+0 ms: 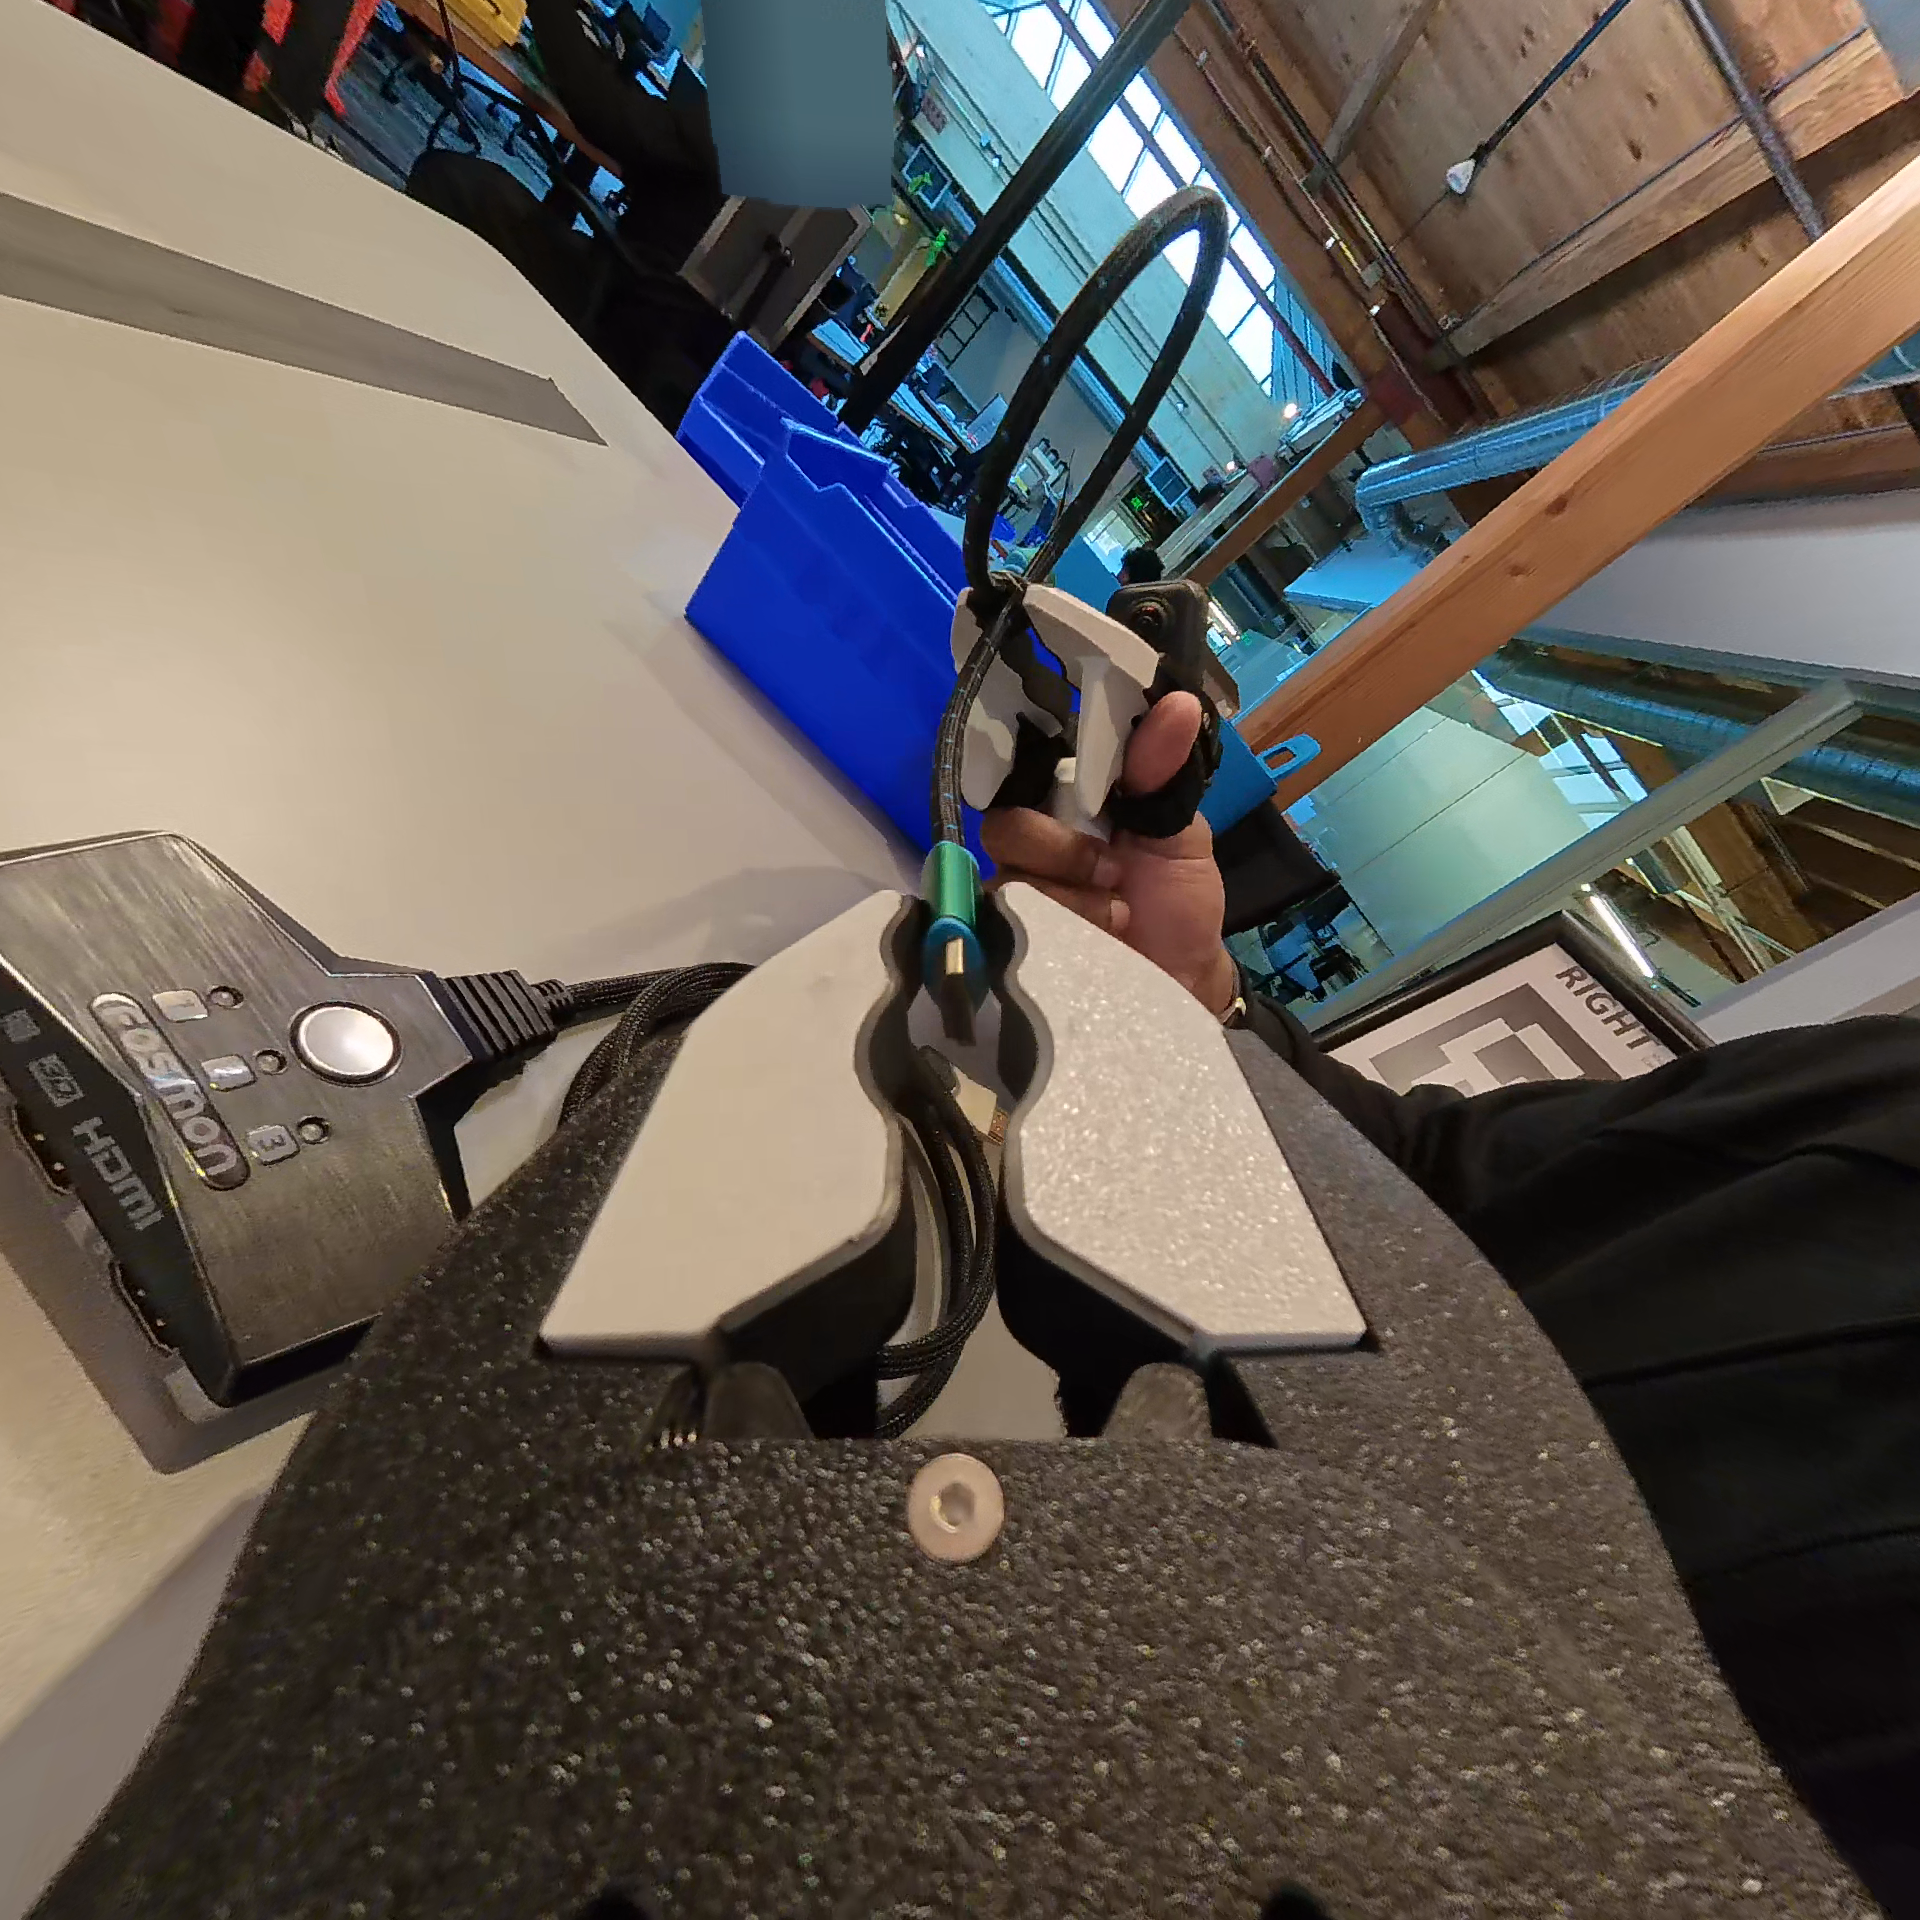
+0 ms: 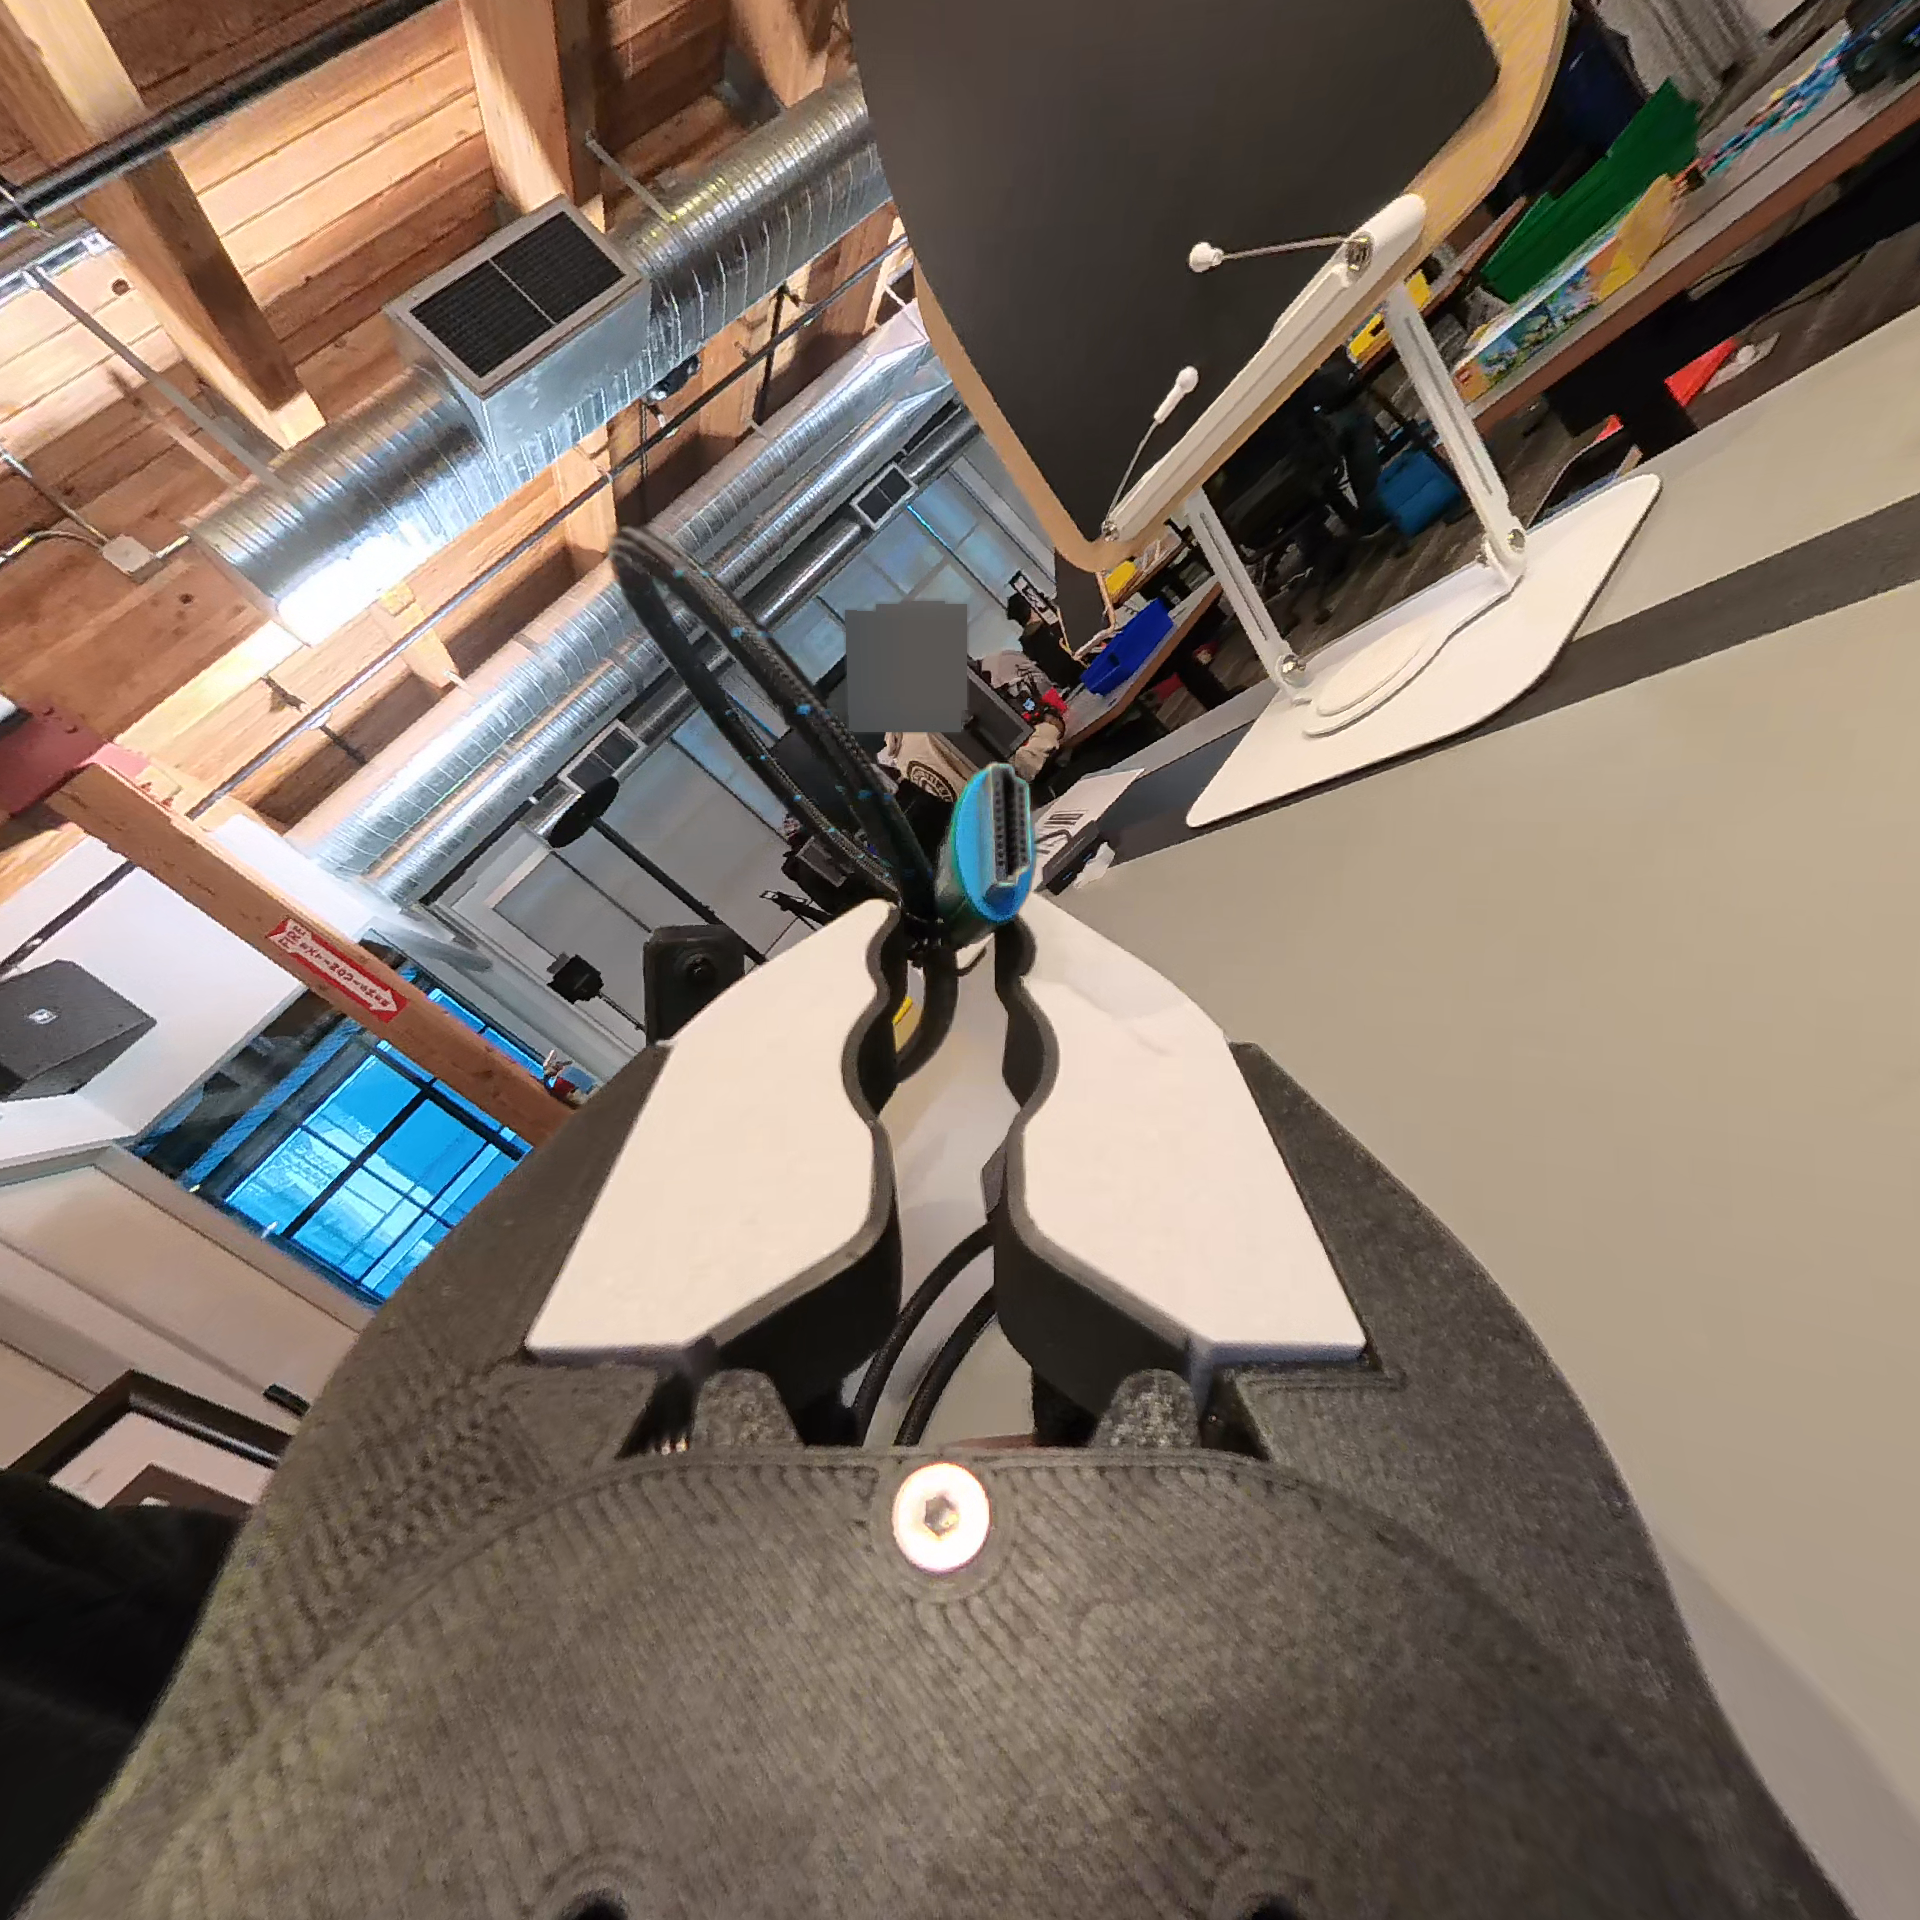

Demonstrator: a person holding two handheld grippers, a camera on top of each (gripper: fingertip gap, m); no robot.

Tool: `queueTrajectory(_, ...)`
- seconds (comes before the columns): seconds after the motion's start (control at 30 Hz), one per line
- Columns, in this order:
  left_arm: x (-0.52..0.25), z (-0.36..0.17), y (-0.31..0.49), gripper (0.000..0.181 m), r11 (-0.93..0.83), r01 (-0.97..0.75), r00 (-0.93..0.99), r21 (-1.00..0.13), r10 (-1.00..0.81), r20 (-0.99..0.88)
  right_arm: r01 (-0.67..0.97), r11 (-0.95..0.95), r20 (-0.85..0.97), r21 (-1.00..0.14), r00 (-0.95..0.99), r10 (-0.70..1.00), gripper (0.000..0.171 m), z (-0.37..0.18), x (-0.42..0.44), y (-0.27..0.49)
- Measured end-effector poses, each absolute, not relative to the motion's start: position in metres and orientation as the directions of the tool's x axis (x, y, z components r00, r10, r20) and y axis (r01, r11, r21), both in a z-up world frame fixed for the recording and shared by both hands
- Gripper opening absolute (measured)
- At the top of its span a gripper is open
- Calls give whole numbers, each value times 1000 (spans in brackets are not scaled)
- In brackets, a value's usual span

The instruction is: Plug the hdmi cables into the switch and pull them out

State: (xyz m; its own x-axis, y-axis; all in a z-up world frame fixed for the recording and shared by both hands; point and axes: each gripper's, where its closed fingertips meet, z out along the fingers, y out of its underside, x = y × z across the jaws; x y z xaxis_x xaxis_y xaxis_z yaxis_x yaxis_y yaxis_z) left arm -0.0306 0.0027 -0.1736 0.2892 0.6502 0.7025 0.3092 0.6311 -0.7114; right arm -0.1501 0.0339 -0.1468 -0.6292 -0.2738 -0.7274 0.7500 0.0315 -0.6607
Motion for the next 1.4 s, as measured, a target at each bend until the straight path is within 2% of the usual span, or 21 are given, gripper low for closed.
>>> queueTrajectory(0.23, -33, -179, -7, 11, 666, 259, 260, -699, 649, 715, 736, 44, -723, -676, -650, -236, 22, -158, -149, 29)
queueTrajectory(0.43, -31, -177, -27, 11, 723, 172, 222, -668, 633, 742, 617, 31, -616, -786, -779, -114, 29, -163, -152, 29)
queueTrajectory(0.57, -29, -179, -43, 12, 745, 122, 181, -656, 633, 753, 462, 51, -465, -885, -882, -80, 26, -164, -141, 27)
queueTrajectory(0.77, -30, -185, -47, 12, 761, 113, 158, -638, 621, 768, 116, 106, -130, -988, -981, -146, 21, -169, -98, 20)
queueTrajectory(0.97, -32, -190, -47, 12, 764, 111, 128, -636, 624, 771, -188, 133, 156, -973, -962, -225, 18, -183, -62, 14)
queueTrajectory(1.23, -37, -201, -42, 12, 719, 132, 49, -683, 683, 729, -396, 112, 352, -911, -891, -286, 22, -190, -23, 9)
queueTrajectory(1.4, -33, -192, -49, 12, 736, 62, 49, -674, 673, 738, -422, 126, 370, -898, -877, -306, 24, -196, -16, 7)
